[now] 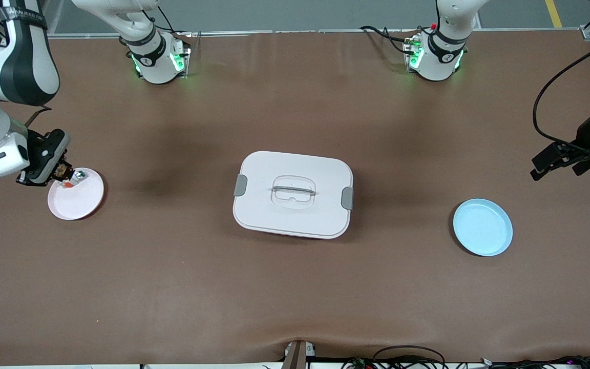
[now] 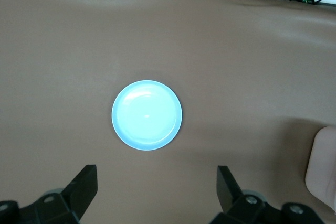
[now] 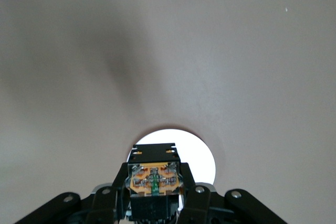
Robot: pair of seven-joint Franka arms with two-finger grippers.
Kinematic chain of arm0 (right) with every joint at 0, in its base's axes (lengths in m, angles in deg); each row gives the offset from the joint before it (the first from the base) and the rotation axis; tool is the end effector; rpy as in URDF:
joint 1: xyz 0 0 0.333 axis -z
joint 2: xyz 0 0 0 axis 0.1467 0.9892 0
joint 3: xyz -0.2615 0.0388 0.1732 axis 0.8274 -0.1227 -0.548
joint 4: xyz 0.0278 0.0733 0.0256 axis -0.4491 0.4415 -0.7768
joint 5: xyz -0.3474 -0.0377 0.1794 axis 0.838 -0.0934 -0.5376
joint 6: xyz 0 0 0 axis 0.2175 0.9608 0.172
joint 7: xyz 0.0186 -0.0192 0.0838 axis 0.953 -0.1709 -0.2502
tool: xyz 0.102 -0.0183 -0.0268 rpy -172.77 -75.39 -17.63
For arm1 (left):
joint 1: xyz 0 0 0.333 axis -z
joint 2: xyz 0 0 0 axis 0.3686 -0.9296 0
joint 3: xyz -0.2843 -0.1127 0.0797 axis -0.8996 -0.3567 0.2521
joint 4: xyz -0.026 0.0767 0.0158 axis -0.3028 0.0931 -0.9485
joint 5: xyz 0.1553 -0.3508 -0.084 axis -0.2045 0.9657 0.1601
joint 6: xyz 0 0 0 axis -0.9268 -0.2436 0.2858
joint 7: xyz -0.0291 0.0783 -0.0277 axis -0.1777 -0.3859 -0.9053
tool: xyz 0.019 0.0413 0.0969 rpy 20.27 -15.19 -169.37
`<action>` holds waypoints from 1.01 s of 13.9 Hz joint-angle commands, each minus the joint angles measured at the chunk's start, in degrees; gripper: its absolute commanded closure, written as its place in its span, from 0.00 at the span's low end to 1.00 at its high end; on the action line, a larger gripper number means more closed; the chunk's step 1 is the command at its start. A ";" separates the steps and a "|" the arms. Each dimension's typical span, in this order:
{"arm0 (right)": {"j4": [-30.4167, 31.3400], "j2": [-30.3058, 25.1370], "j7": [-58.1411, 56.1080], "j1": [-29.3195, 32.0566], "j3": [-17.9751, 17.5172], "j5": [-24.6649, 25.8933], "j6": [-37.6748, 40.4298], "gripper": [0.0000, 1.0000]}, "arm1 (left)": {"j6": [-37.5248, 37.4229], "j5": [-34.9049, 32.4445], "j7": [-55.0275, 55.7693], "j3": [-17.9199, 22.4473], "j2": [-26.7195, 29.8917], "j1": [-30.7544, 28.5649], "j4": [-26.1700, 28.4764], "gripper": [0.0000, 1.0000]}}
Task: Transfer orange switch to right arm and place
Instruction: 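Lower the switch onto the white plate with the right gripper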
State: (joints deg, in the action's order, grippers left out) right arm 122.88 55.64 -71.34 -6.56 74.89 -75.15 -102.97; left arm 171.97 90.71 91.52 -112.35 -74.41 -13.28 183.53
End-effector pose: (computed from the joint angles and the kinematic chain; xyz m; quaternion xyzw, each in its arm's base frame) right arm 0.5346 -0.0834 0.4261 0.8032 0.5950 -0.0096 0.0281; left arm 0.5773 0.0074 0.5794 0.9933 0.0622 0.0966 0.0114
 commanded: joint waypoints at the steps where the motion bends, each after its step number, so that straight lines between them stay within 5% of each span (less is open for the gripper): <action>1: 2.66 -1.16 -4.57 2.86 -0.95 1.01 -3.03 1.00 | -2.27 0.82 -0.70 10.24 0.24 10.84 -1.73 0.00; 2: 3.18 -0.81 -6.15 3.57 -0.86 1.01 -4.08 1.00 | -2.28 0.74 -0.35 17.89 0.41 18.23 -1.73 0.00; 4: 4.85 -0.46 -11.66 4.45 -0.86 1.10 -6.80 1.00 | -2.80 0.73 -0.87 24.88 0.68 25.39 -1.73 0.00; 10: 6.26 5.77 -21.71 9.80 -0.95 1.01 -14.79 1.00 | -2.89 0.73 -0.26 34.74 0.59 35.69 -2.16 0.00; 14: 9.77 8.16 -22.87 11.92 -0.95 0.92 -22.08 1.00 | -2.98 0.65 -0.34 34.93 0.59 35.53 -2.69 0.00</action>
State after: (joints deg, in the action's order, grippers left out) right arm 130.22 63.94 -93.39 3.98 74.88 -75.11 -121.67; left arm 170.22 90.79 91.59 -78.30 -74.38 21.66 181.41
